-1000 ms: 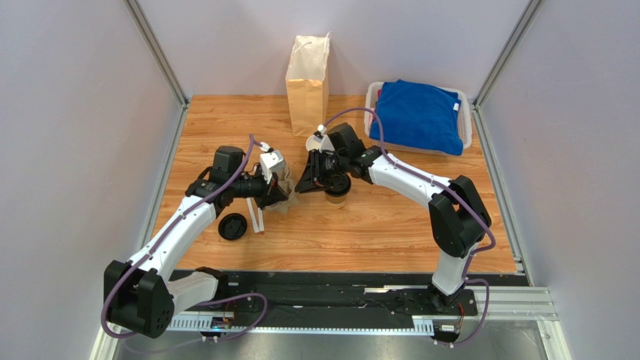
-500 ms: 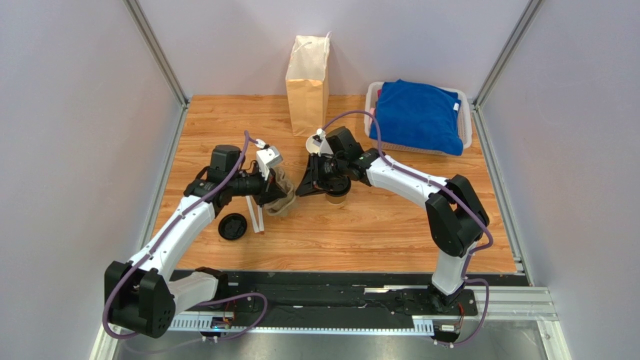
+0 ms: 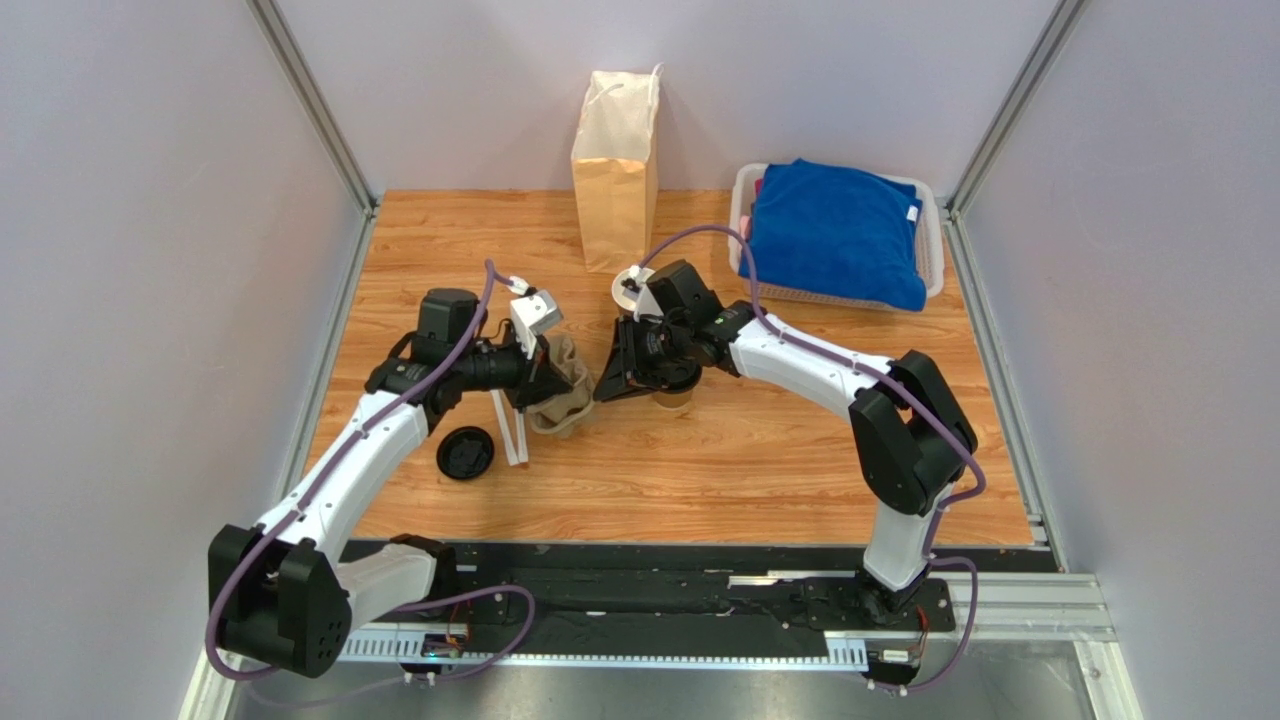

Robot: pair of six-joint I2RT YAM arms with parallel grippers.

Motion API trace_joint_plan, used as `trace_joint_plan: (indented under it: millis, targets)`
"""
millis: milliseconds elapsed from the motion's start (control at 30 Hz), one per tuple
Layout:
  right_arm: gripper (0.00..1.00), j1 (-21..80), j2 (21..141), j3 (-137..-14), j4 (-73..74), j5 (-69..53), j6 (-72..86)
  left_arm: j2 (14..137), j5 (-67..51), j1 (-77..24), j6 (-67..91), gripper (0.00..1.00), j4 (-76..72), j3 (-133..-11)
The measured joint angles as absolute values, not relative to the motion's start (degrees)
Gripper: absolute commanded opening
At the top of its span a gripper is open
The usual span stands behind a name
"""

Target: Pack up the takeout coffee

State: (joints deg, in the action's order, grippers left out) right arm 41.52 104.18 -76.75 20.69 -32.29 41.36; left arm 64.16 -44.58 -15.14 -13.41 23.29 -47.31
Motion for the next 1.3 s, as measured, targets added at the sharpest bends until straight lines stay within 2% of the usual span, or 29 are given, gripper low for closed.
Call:
trace_joint_plan:
  millis: [400, 733, 1067, 1167, 1267, 1300]
  targets:
    - [0.22, 41.7, 104.2, -76.8, 22.0, -31.4, 40.7, 58.8, -44.3, -14.9, -25.6, 0.00, 30.8, -53.1]
    - [0.25, 42.3, 104.2, -76.9, 22.0, -31.6, 40.6, 56.8, -43.5, -14.9, -37.7, 0.00, 34.2, -52.2]
    - [0.28, 42.4, 104.1, -78.4, 22.0, -32.7, 40.2, 52.8, -40.0, -14.9, -41.2, 0.00, 34.5, -50.9]
    - [0.31, 42.4, 103.8, -78.6, 22.0, -32.9, 40.0, 52.1, -39.5, -14.9, -41.8, 0.00, 34.5, -51.1]
    - [0.37, 42.4, 103.4, -78.7, 22.0, -33.0, 39.7, 51.6, -38.8, -14.9, -42.6, 0.00, 34.8, -51.6]
    - [0.44, 42.4, 103.3, -78.7, 22.0, -33.0, 39.6, 51.5, -38.6, -14.9, -42.9, 0.00, 35.0, -51.9]
